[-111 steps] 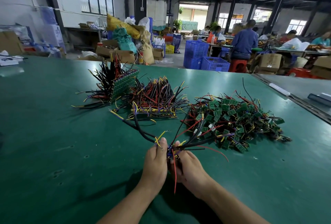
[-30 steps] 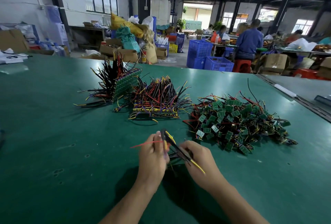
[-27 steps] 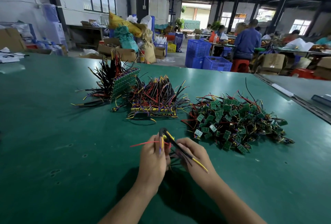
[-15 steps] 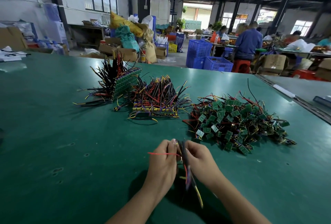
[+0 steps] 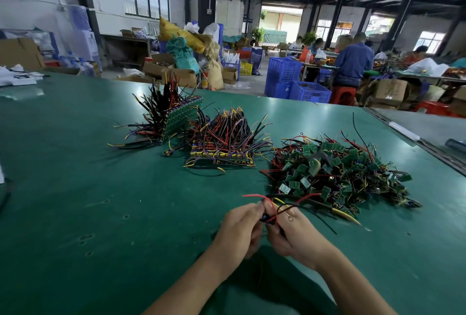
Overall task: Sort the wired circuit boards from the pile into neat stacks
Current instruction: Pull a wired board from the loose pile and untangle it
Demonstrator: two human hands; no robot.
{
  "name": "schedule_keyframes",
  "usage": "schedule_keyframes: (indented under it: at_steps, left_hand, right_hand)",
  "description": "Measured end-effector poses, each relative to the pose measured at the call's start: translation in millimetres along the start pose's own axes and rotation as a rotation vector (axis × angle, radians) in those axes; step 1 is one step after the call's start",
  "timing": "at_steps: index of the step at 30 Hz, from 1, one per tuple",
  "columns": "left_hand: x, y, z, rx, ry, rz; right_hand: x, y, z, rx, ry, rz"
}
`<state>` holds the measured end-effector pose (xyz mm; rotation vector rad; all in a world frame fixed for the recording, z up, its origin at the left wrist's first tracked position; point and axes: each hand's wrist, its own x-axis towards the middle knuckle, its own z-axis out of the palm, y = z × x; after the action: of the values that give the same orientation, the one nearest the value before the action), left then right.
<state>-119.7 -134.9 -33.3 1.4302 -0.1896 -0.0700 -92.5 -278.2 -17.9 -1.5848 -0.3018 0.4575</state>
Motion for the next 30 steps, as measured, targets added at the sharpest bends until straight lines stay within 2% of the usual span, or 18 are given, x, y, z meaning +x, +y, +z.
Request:
schedule_keyframes:
  at_steps: [7, 10, 14, 22, 25, 30]
  left_hand:
    - [3.8, -3.7, 7.1, -0.096, 0.146, -0.1]
    - [4.8, -1.7, 8.2, -0.158, 0.197, -0.194]
    - [3.9, 2.9, 3.7, -0.266, 0.114, -0.323]
    - [2.8, 9.8, -7.0, -0.202, -0.076, -0.308]
    - [2.2, 10.8, -9.4, -0.228, -0.075, -0.33]
    - [3.1, 7.4, -6.1, -0.275, 0.023, -0.351]
  right_hand:
    - [1.8, 0.7, -1.8, 0.054, -0.045, 0.041]
    - [3.6, 3.5, -2.7, 0.086, -0.048, 0.065]
    - [5.6, 4.9, -3.9, 0.158, -0.088, 0.101]
    - [2.9, 3.6, -5.4, 0.239, -0.121, 0.116]
    - [4.2, 4.1, -0.7, 0.283, -0.124, 0.128]
    - [6.4, 3.4, 11.7, 0.395, -0.099, 0.143]
